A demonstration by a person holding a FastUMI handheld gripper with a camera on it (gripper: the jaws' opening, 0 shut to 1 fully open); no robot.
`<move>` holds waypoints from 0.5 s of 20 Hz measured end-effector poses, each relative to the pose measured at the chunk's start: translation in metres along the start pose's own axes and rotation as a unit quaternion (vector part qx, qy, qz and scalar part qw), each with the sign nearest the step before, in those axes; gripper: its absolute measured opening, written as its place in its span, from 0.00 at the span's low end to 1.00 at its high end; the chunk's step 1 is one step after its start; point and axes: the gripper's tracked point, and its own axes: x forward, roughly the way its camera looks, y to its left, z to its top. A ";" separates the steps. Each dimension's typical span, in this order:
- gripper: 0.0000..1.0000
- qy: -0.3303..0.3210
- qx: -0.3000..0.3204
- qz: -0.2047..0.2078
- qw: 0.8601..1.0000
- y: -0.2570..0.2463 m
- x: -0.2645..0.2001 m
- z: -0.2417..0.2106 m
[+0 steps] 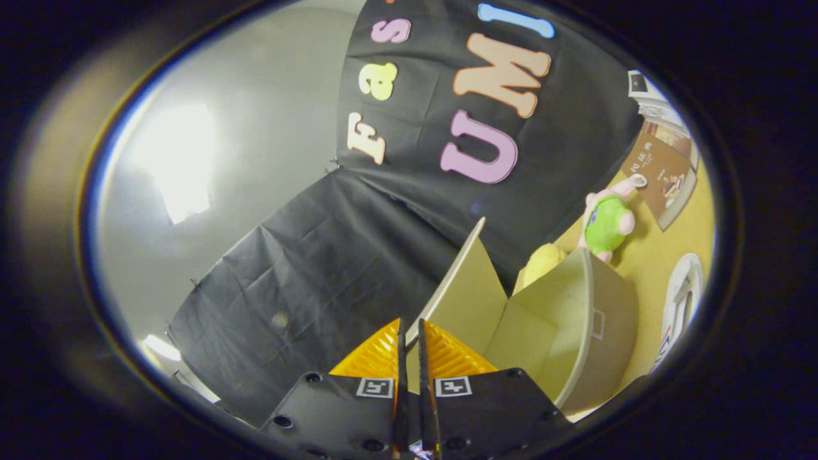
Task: Open the storage box then place both shoes into the box .Put the left shoe in first, then the right shoe, with the right side of both shoes facing outward in a uniform manner.
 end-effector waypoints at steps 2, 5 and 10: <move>0.09 0.041 0.000 0.008 0.999 0.010 0.025 -0.025; 0.06 0.079 -0.016 0.013 0.997 0.018 0.057 -0.064; 0.03 0.114 -0.027 0.013 0.993 0.025 0.090 -0.100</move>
